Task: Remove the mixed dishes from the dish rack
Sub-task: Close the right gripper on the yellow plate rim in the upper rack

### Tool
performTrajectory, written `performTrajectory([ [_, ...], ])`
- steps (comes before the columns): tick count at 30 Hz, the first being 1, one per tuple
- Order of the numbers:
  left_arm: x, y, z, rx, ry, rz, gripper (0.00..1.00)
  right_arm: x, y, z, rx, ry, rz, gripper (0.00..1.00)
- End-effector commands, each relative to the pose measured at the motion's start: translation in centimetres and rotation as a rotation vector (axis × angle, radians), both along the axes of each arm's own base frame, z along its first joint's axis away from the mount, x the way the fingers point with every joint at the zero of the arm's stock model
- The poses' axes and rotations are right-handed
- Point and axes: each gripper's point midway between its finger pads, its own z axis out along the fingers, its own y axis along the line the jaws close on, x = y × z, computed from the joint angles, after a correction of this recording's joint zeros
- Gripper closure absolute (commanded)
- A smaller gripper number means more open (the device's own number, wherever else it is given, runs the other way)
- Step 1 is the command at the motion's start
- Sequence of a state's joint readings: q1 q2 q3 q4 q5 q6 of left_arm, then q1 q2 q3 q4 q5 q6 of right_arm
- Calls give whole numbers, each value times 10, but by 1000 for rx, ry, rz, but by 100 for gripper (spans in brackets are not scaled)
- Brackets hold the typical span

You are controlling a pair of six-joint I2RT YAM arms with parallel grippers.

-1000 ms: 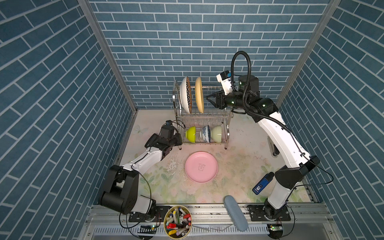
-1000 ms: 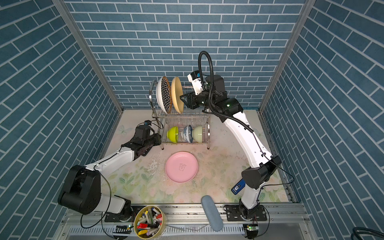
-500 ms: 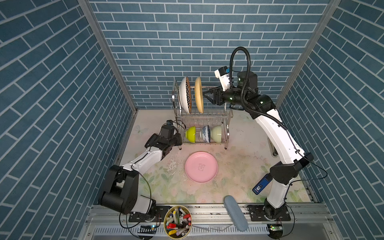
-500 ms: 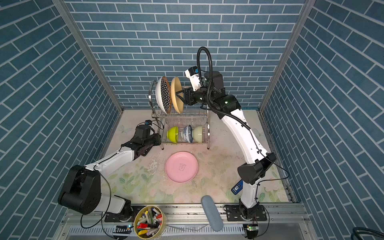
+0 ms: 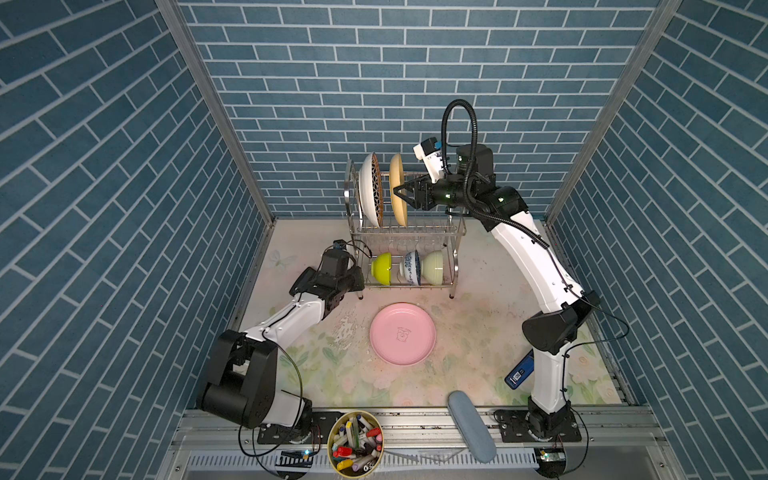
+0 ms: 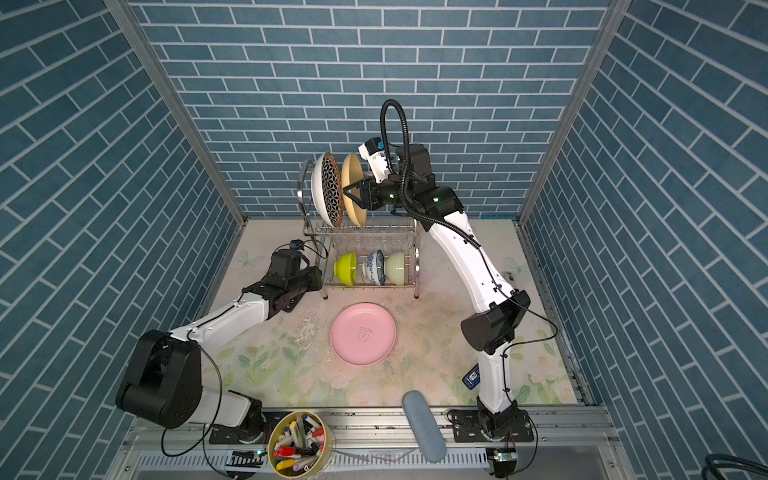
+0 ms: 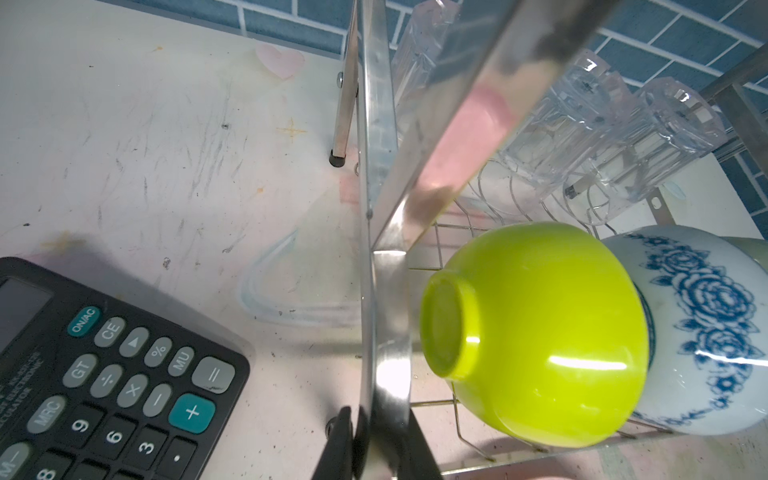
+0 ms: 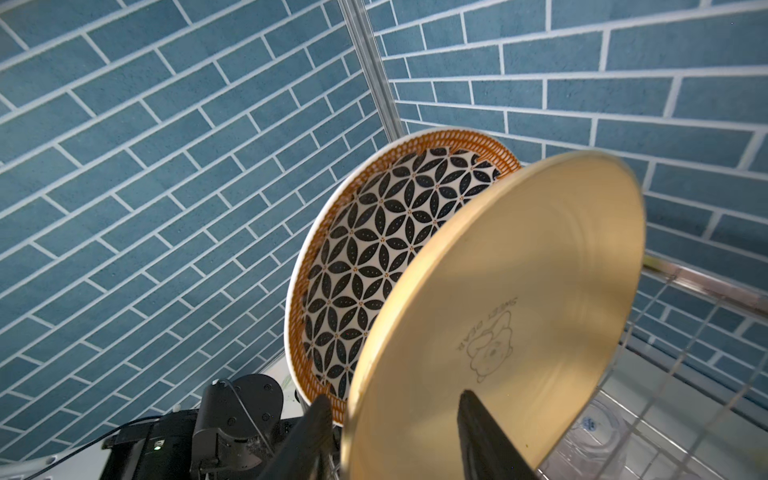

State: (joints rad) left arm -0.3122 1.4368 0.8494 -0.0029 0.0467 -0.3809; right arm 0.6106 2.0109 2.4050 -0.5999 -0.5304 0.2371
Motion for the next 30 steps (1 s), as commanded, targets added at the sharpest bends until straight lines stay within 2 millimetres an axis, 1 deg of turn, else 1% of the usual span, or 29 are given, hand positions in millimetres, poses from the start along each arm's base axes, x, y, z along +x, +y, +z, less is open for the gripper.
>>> performTrajectory([
  [1,9,4,11,-37,-14,51,81,-2,5,12,38,-12,35,53],
  [7,8,3,10,-42,-12,47,81,3,9,4,30,-1,41,56],
  [12,8,3,9,-42,-8,45,81,6,10,0,29,12,30,67],
  [19,7,2,9,-48,-7,40,81,5,10,-1,33,28,37,79],
  [23,6,0,10,-54,-6,35,81,1,11,-1,39,39,52,86],
  [25,7,0,10,-56,-6,35,81,-1,11,0,41,45,57,88],
  [30,6,0,10,-57,-6,34,81,-7,9,7,55,46,66,96],
])
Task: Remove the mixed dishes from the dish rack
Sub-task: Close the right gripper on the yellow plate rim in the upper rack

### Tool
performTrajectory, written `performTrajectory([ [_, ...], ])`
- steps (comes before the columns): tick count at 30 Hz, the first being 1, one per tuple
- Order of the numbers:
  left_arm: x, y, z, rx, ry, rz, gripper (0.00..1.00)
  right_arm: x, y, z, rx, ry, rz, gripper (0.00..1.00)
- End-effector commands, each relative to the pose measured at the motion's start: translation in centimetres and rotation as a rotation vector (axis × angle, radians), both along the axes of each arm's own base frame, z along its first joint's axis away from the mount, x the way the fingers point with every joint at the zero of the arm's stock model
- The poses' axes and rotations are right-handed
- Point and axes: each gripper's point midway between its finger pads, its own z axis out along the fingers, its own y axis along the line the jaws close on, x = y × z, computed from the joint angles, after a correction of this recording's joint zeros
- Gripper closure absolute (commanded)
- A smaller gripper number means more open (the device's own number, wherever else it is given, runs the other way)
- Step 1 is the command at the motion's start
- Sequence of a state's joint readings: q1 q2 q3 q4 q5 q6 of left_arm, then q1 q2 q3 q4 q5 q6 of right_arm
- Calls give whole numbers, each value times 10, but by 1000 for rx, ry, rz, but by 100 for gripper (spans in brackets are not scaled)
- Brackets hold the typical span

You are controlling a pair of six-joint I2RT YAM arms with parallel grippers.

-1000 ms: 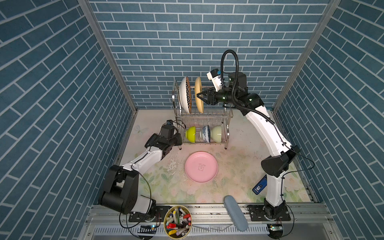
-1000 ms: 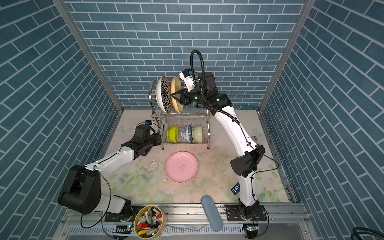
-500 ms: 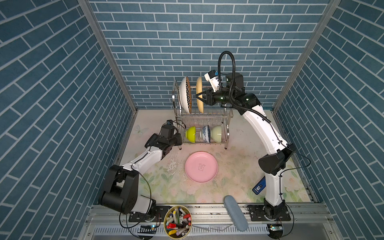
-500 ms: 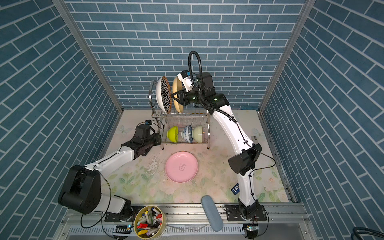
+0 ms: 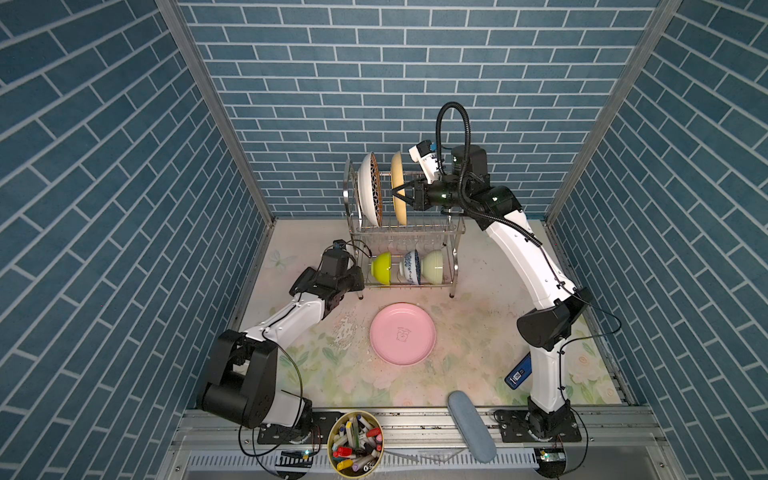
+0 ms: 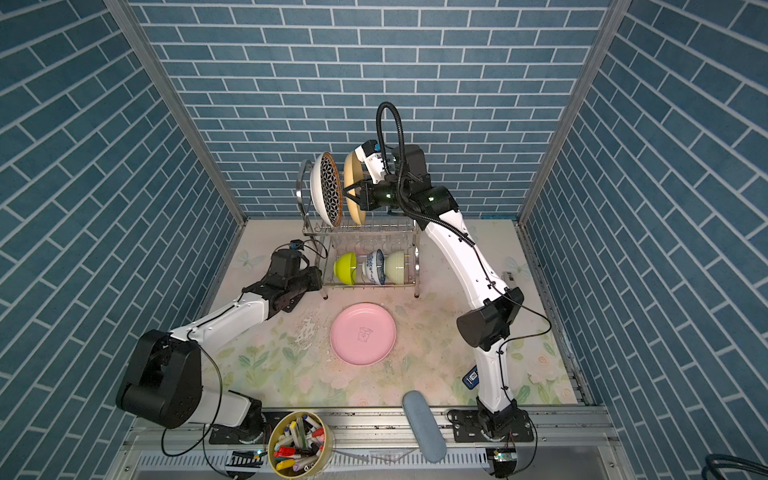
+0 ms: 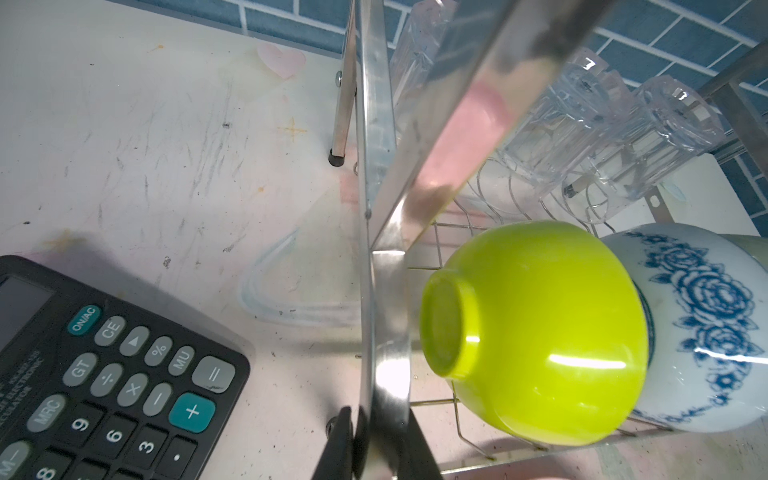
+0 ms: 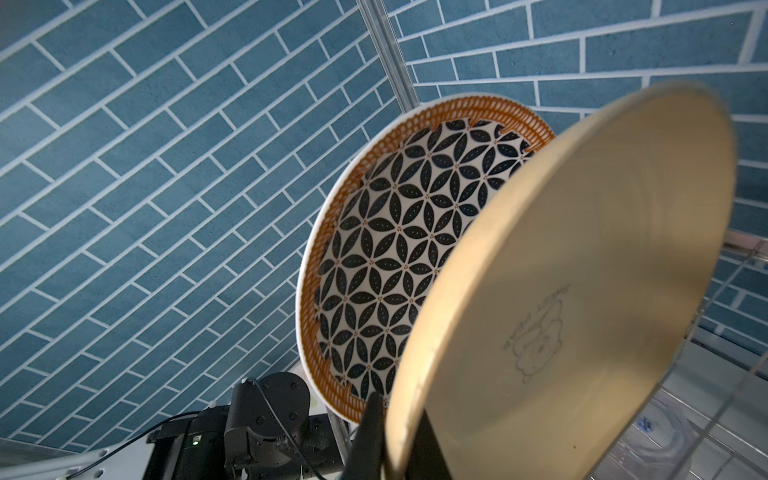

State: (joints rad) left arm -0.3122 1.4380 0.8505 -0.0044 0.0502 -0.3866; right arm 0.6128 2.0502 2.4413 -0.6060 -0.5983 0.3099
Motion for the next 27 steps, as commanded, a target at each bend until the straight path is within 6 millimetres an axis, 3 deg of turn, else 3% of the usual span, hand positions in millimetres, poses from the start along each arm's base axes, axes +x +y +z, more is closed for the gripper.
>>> performTrajectory([
  [1,6,1,11,-51,-10,33,81,-4,-1,13,21,-38,18,98],
  [27,3,1,11,-60,-7,37,81,-43,-5,59,105,-93,104,100],
])
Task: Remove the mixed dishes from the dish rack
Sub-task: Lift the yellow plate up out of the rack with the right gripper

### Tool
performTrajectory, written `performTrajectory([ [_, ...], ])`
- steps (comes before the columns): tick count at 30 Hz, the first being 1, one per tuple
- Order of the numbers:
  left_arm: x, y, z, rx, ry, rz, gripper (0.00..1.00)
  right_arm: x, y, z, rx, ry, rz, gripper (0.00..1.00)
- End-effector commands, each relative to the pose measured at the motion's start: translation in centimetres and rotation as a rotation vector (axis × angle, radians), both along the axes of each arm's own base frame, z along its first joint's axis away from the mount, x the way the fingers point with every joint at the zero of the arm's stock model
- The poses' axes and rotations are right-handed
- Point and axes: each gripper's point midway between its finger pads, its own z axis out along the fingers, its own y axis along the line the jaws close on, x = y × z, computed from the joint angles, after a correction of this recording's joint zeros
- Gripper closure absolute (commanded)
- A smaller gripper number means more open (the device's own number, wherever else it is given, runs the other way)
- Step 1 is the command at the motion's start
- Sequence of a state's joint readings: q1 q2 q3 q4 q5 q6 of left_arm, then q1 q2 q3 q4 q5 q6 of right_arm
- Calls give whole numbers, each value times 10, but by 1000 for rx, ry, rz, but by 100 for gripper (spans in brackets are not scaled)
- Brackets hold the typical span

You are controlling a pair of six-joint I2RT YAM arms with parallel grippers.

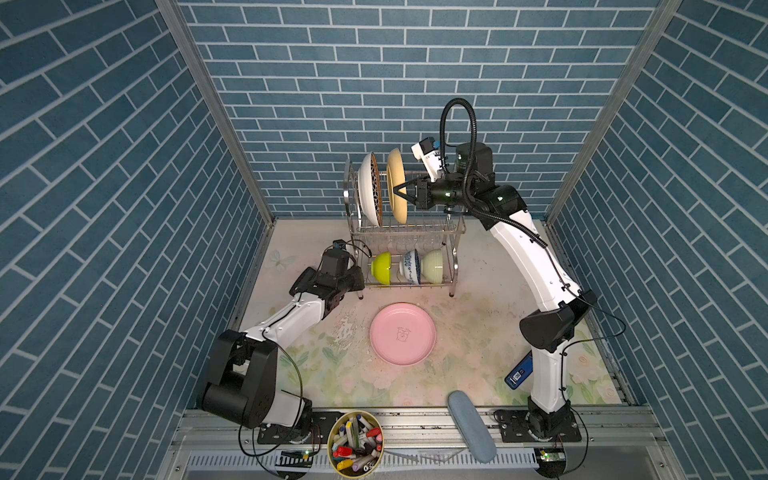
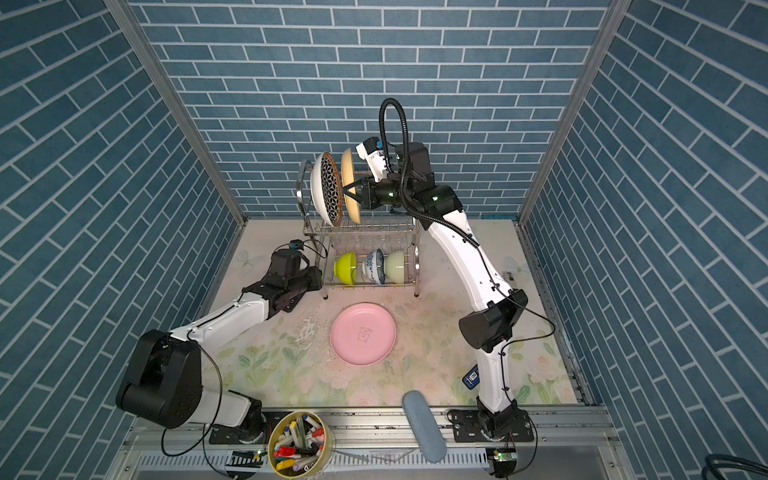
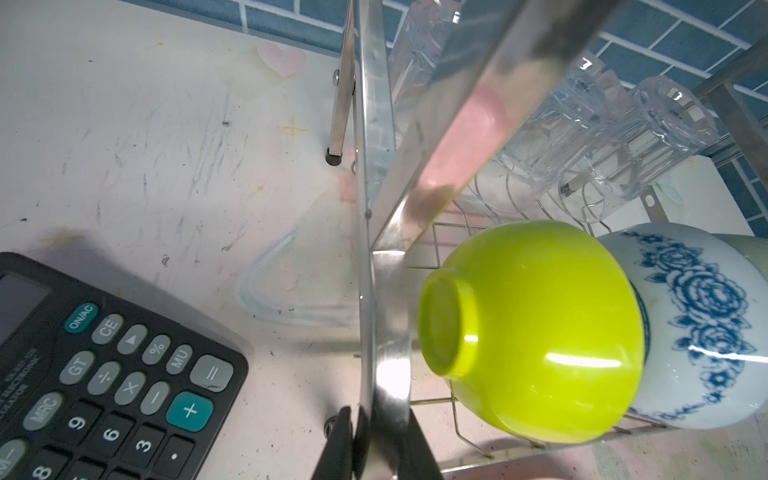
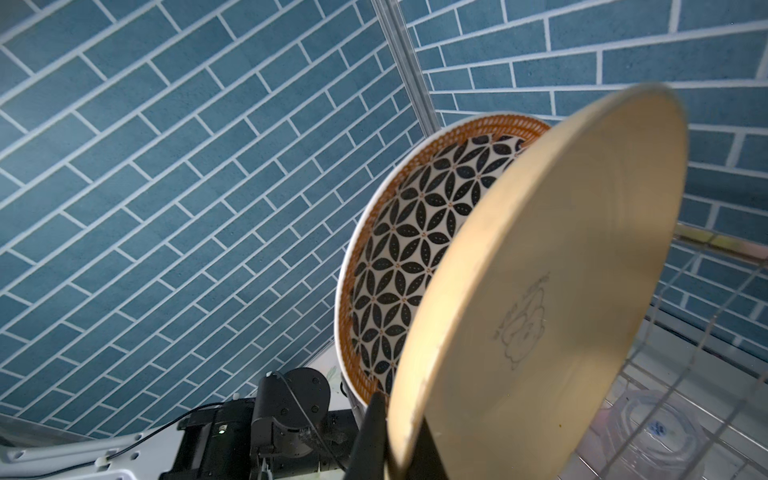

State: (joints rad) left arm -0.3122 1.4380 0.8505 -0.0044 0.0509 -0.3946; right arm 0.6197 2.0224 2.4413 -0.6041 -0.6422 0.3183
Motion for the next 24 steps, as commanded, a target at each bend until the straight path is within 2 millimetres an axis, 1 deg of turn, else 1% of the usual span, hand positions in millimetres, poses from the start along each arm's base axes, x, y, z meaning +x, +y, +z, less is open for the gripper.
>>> performTrajectory([
  [1,3,1,11,-53,-10,32,81,-28,-5,44,80,-87,60,100],
  [8,3,1,15,-57,-16,34,81,-42,-14,66,106,-142,72,100],
  [12,2,2,17,-55,-20,36,80,-50,-21,76,111,-172,67,100],
  [24,5,4,20,-41,-25,46,80,-78,-46,92,118,-263,38,100],
])
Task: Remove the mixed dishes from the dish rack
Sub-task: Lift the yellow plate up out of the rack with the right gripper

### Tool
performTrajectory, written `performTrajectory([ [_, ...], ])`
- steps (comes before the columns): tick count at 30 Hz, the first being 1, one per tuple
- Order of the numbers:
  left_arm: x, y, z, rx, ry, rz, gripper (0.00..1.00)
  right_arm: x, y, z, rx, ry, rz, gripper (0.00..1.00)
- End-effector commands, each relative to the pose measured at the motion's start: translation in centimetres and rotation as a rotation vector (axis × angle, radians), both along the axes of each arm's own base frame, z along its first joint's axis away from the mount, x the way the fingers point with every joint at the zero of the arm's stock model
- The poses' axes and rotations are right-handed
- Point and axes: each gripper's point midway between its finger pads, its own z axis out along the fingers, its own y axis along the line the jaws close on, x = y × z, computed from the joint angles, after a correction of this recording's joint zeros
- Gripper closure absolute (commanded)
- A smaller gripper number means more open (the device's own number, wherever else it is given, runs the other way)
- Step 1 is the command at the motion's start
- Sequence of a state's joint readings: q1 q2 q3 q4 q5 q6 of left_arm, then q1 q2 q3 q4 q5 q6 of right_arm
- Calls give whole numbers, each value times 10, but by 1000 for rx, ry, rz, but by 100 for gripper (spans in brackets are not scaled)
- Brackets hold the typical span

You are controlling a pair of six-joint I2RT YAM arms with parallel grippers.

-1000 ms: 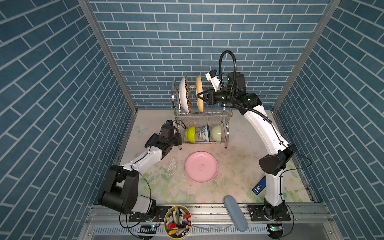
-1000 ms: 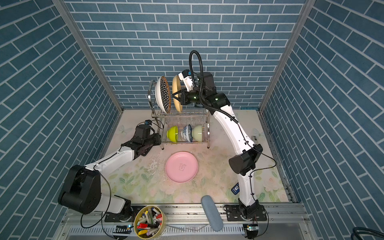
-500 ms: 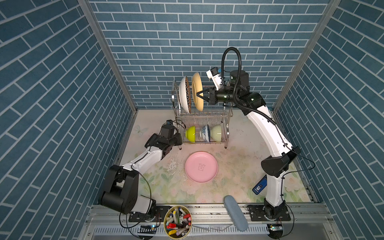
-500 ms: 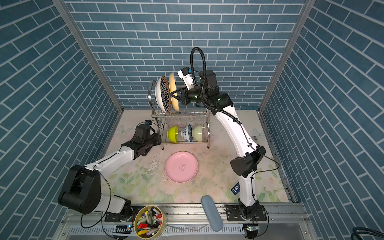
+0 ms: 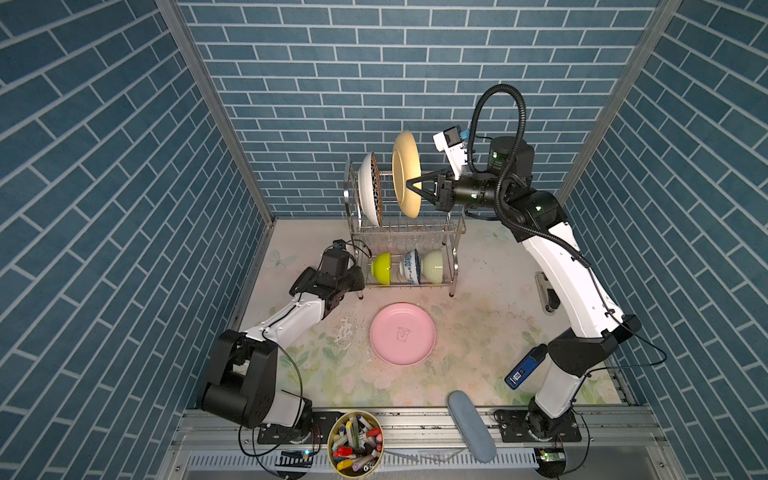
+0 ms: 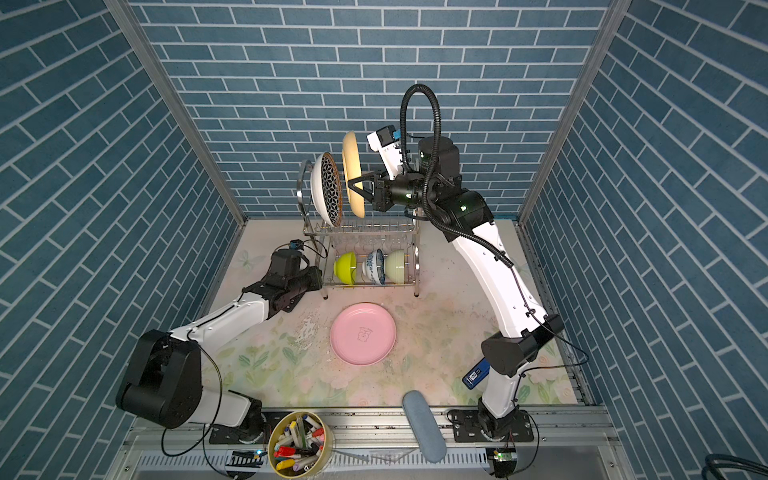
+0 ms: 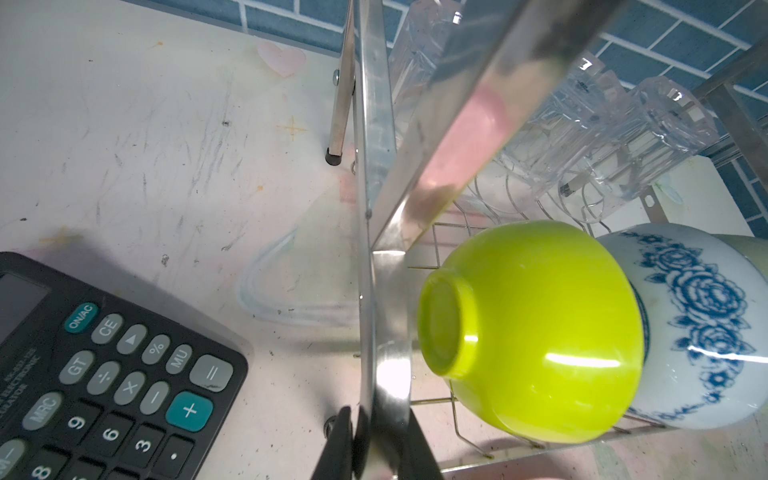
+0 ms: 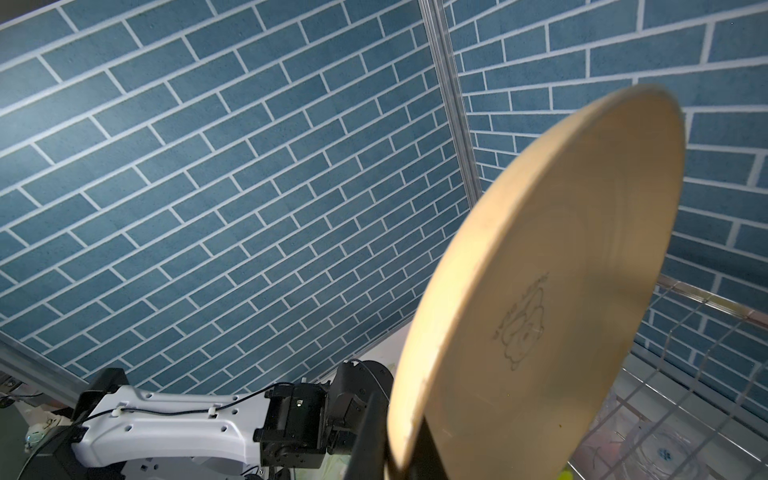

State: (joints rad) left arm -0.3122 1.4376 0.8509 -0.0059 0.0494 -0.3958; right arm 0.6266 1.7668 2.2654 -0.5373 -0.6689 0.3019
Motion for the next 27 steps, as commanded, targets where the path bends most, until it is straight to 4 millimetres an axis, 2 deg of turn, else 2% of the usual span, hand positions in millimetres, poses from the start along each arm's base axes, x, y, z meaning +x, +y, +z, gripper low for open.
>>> performTrajectory([
  [1,5,4,21,-37,-26,46,80,-14,-11,25,33,-136,-10,100],
  [11,6,7,28,-23,-39,51,79,-30,-32,27,16,-184,-62,100],
  [16,5,8,31,-20,-47,54,69,-37,-38,24,6,-179,-62,100],
  [22,6,6,39,-37,-58,52,51,-48,-43,8,-65,-166,-34,100],
  [27,5,5,48,-54,-74,53,45,-65,-44,-6,-115,-147,43,100],
])
